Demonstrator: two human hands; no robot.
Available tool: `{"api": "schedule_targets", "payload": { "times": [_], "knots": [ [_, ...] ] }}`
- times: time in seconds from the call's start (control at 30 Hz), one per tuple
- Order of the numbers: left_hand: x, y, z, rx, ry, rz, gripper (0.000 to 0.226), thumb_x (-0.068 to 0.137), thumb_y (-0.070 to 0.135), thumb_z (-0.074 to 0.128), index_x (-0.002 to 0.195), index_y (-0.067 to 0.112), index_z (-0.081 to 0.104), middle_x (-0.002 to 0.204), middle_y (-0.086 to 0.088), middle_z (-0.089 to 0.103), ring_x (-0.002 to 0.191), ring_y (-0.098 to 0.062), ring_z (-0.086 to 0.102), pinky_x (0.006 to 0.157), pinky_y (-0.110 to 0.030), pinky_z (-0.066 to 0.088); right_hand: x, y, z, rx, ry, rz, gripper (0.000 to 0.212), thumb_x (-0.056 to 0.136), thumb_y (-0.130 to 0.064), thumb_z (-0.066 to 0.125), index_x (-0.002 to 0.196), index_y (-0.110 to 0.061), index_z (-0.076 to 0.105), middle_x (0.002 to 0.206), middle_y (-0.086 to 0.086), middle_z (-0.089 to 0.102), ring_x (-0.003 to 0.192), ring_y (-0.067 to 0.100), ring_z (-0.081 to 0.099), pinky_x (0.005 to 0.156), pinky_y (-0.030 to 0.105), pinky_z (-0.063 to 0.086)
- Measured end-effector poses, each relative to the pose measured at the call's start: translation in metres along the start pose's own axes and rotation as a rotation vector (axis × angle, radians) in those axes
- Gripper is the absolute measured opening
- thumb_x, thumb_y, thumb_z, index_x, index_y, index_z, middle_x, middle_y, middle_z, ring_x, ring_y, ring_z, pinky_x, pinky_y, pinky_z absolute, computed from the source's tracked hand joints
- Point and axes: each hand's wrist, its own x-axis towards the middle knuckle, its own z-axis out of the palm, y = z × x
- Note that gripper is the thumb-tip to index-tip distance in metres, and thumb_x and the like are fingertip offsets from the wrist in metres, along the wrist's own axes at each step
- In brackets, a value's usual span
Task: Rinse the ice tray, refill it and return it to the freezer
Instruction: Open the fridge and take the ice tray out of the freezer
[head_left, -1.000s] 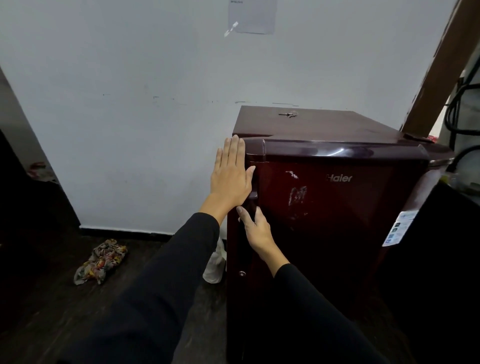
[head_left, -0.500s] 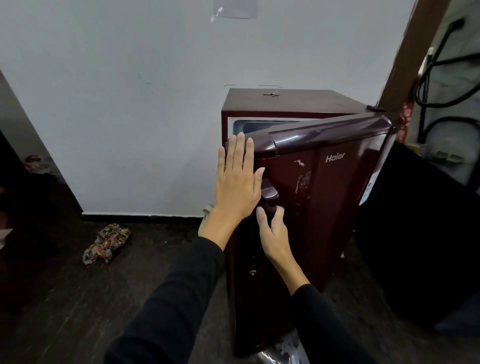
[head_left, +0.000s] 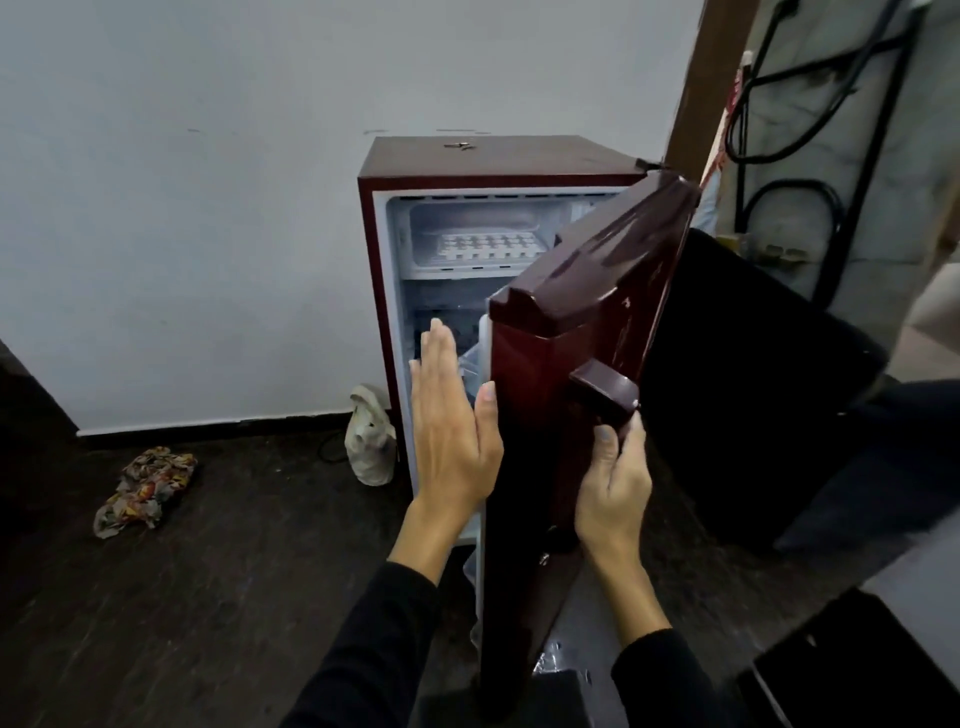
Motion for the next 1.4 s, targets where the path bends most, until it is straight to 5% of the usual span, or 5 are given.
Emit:
{"api": "schedule_targets", "payload": {
  "times": [0.27, 0.5, 0.8, 0.97, 1.4],
  "knots": [
    [-0.018, -0.02, 0.036, 0.014, -0.12, -0.086, 0.06, 0.098, 0.038, 0.024, 0.148, 0.004, 0.02, 0.157, -0.007, 0.02, 0.146, -0.016, 0.011, 0.12, -0.038, 0.007, -0.023, -0.019, -0.035, -0.136, 0.476, -0.028, 0.054, 0.098, -0.024, 0.033, 0.147, -0.001, 0.026, 0.154, 0.015, 0.026, 0.144, 0.022, 0.025, 0.118, 0.037, 0.02],
    [0.007, -0.024, 0.074, -0.073, -0.324, -0.016, 0.062, 0.098, 0.042, 0.019, 0.149, 0.008, 0.019, 0.157, -0.004, 0.017, 0.146, -0.01, 0.009, 0.119, -0.041, 0.011, -0.037, -0.056, 0.012, -0.376, 0.203, -0.541, 0.048, 0.102, -0.031, 0.027, 0.142, -0.004, 0.03, 0.152, 0.007, 0.029, 0.141, 0.025, 0.031, 0.112, 0.044, 0.033],
    [0.048, -0.051, 0.137, 0.025, -0.535, 0.208, 0.065, 0.096, 0.047, 0.019, 0.148, 0.008, 0.024, 0.157, -0.008, 0.019, 0.145, -0.013, 0.006, 0.118, -0.028, -0.002, 0.04, -0.024, 0.048, -0.943, 0.146, -0.151, 0.064, 0.101, -0.043, 0.024, 0.147, 0.001, 0.029, 0.155, 0.017, 0.027, 0.145, 0.028, 0.024, 0.116, 0.041, 0.027],
    [0.063, -0.043, 0.169, 0.048, -0.624, 0.409, 0.065, 0.096, 0.043, 0.015, 0.148, 0.004, 0.019, 0.158, -0.011, 0.014, 0.146, -0.019, 0.005, 0.119, -0.035, 0.001, 0.063, 0.001, 0.042, -1.142, 0.23, -0.026, 0.064, 0.1, -0.044, 0.028, 0.146, 0.0, 0.032, 0.153, 0.018, 0.031, 0.144, 0.029, 0.026, 0.118, 0.039, 0.019],
    [0.044, -0.001, 0.237, -0.089, -0.719, 0.636, 0.063, 0.1, 0.042, 0.014, 0.15, 0.004, 0.015, 0.158, -0.011, 0.011, 0.147, -0.022, 0.005, 0.12, -0.042, 0.004, 0.083, 0.051, -0.028, -1.409, 0.289, -0.035, 0.059, 0.102, -0.038, 0.024, 0.146, -0.001, 0.032, 0.154, 0.015, 0.03, 0.144, 0.026, 0.026, 0.118, 0.041, 0.015]
  ]
}}
